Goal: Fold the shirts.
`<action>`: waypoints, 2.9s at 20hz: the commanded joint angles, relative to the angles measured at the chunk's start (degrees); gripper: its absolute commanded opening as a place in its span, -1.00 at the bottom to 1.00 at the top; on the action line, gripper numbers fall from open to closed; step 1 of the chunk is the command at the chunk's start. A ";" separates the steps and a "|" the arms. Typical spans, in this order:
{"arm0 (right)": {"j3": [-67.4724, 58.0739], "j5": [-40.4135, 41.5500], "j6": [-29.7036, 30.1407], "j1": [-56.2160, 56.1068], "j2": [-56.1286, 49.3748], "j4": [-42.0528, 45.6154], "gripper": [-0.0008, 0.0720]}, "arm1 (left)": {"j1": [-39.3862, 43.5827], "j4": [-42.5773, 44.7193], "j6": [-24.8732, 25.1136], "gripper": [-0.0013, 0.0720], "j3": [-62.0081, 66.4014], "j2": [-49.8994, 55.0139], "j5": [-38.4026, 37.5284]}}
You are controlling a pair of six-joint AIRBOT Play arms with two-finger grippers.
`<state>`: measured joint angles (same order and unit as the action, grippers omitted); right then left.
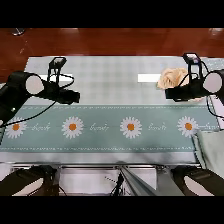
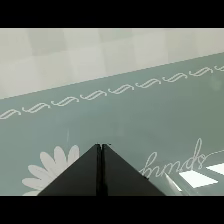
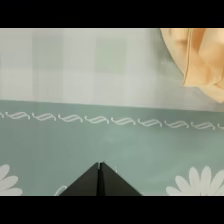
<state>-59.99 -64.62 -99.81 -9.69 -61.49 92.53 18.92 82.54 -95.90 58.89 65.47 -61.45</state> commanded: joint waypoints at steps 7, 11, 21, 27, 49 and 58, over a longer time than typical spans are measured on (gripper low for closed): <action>0.00 25.86 -2.19 0.02 -3.21 20.22 0.76 | 0.02 1.79 0.28 0.93 -0.02 0.81 17.27; -3.13 28.72 -14.08 6.99 -13.64 29.22 0.76 | -0.55 10.93 0.61 0.96 -0.02 1.22 21.42; -13.51 20.04 -8.92 26.14 -32.61 4.50 0.73 | -9.94 8.70 -0.59 0.95 -1.14 1.22 10.23; -16.50 12.87 5.95 25.97 -31.08 -10.08 -0.91 | -10.78 -1.18 8.35 0.95 -6.12 0.13 5.22; -51.17 -7.67 22.97 0.31 5.95 -27.76 -0.92 | -11.41 -20.68 10.99 0.95 -25.86 -25.79 5.77; -5.07 8.76 16.44 -25.20 -0.28 -37.86 -0.91 | -11.41 -20.61 11.02 0.95 -25.88 -25.79 9.81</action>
<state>-77.38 -64.42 -81.89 -27.81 -58.24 61.73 7.49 61.91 -84.88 33.06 39.70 -52.58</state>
